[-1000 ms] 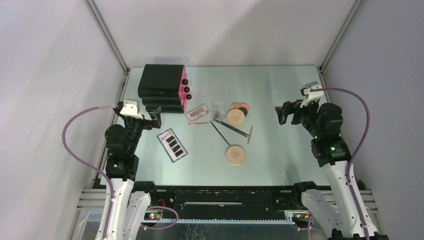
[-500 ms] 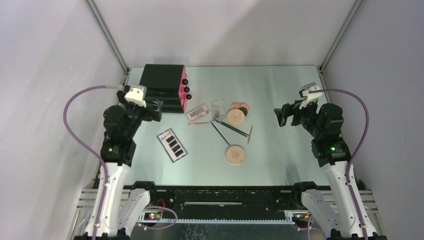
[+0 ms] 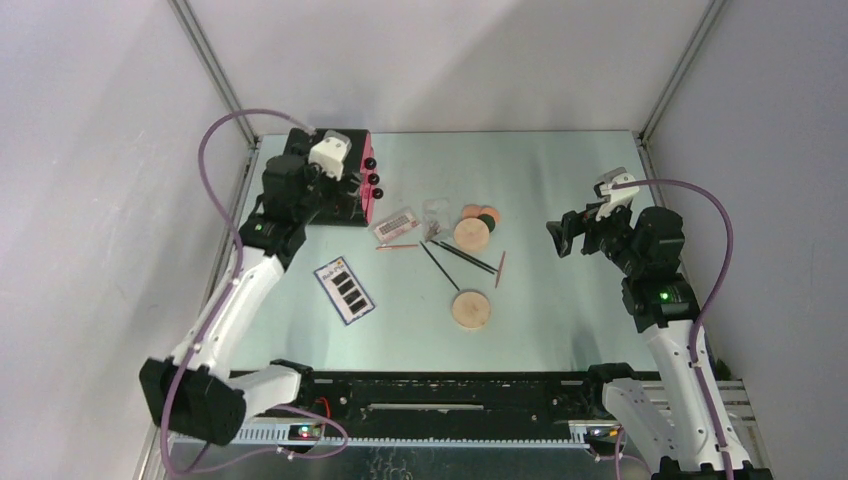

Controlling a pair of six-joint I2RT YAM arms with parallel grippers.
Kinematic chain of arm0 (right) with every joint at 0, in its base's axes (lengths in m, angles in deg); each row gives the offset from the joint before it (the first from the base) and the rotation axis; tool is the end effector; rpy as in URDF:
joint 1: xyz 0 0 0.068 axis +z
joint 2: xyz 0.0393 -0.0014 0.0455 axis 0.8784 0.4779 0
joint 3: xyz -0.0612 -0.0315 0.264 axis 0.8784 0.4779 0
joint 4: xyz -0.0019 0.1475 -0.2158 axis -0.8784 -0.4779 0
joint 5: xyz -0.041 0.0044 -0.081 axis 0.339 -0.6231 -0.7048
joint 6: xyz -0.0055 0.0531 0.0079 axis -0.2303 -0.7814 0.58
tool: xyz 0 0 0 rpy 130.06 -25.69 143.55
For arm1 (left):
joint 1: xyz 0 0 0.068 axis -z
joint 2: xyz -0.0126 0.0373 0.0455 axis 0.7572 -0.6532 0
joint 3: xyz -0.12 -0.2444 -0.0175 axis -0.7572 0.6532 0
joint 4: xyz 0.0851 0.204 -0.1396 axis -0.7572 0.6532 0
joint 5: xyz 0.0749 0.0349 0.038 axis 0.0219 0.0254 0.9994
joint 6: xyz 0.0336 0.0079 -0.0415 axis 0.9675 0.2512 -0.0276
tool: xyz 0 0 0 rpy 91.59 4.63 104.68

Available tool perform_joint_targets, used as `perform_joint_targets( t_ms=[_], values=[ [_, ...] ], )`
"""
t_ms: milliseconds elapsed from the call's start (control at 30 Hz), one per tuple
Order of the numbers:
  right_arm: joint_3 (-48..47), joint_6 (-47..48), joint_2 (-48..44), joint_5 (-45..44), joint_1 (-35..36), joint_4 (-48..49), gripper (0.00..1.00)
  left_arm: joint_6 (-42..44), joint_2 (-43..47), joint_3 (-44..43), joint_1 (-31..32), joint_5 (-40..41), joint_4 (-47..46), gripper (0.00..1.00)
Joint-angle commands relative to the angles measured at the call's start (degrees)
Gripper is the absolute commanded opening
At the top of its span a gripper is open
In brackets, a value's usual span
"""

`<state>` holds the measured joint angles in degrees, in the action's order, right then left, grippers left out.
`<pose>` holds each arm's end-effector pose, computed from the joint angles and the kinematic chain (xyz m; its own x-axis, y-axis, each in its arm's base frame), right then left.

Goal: Organize the makeup
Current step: Open the drawer in the storage box.

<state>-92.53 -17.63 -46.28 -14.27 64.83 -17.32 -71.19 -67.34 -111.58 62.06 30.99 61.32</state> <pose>0.1718 0.0228 0.3465 -0.1560 -0.1738 -0.9723 -0.4355 0.8956 -0.0903 0.2470 -0.0586 0.3607 -0.2323 0.3226 -0.9176 0.3544 0.9066 0.2290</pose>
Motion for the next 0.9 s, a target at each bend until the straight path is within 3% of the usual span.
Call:
perform_joint_targets(
  t_ms=[0, 300, 700, 867],
  values=[
    [0.16, 1.44, 0.28, 1.17, -0.76, 0.76, 1.0, 2.77, -7.24, -8.39, 2.49, 6.54, 0.67, 0.93],
    [0.42, 1.99, 0.76, 2.17, -1.73, 0.66, 1.0, 1.0, -20.73, -18.23, 3.69, 11.64, 5.86, 0.88],
    [0.46, 2.3, 0.91, 3.97, -2.45, 0.15, 1.0, 8.7, -32.5, -24.55, 6.67, 20.63, 6.26, 0.87],
    [0.48, 2.67, 1.15, 4.89, -2.66, -0.18, 1.0, 12.93, -34.25, -24.07, 6.67, 23.71, 6.88, 0.78]
  ],
)
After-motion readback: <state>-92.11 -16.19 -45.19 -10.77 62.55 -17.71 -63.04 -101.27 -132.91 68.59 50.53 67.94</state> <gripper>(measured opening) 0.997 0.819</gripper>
